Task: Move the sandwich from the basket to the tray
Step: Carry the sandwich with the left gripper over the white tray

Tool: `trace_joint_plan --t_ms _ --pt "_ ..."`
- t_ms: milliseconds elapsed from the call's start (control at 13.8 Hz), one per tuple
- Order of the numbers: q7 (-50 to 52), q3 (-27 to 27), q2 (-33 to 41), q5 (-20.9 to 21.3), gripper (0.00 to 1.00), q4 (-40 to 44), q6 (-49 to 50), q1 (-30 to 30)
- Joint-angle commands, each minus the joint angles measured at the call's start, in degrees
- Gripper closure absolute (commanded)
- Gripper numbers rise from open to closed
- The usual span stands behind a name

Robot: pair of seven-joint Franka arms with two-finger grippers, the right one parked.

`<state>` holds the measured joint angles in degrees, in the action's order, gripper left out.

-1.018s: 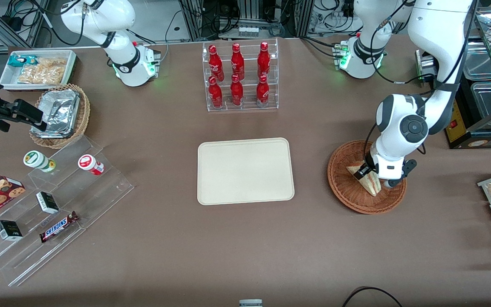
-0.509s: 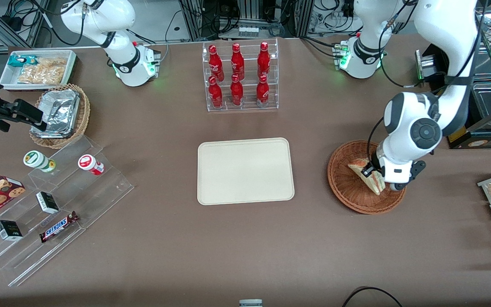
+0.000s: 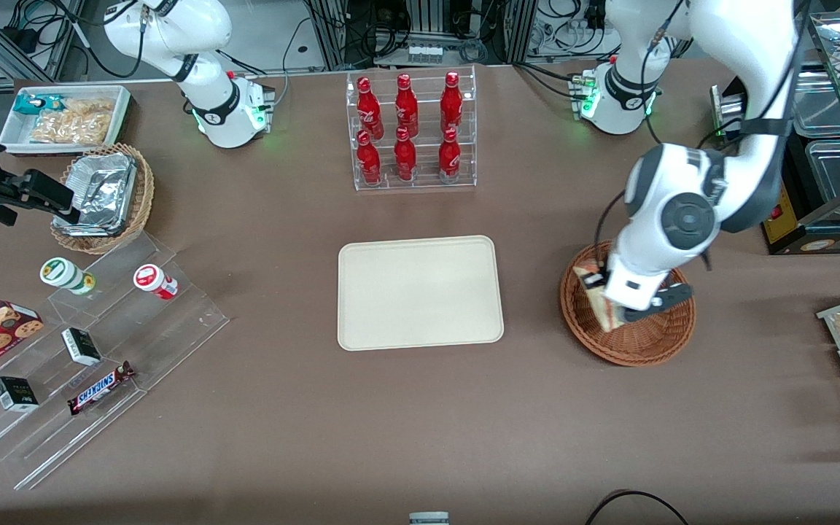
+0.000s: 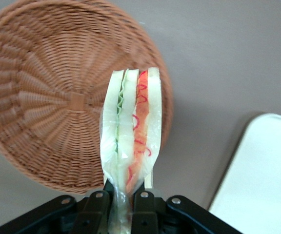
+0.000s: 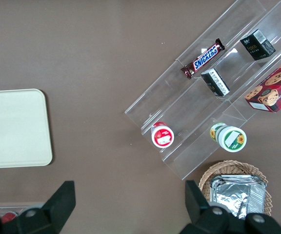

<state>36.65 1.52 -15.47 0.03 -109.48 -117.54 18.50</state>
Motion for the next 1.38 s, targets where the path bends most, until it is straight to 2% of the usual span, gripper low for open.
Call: trace_joint_plan --t_ms 0,218,436,655,873,1309 --pt "-2.2 -0.6 -5.7 0.1 0.83 7.9 2.3 4.2" --pt "-0.4 -0.6 -11.1 -2.6 0.90 15.2 5.6 8.6" --pt "-0.2 0.1 -17.3 -3.5 0.92 22.4 5.7 12.0" --pt "3.2 2.5 -22.6 -7.0 0.94 28.3 5.1 13.7" --pt "7.6 4.0 -26.1 -6.6 0.95 32.7 5.0 16.4" --pt "13.3 3.8 -29.3 -5.0 0.95 32.8 -2.7 21.9"
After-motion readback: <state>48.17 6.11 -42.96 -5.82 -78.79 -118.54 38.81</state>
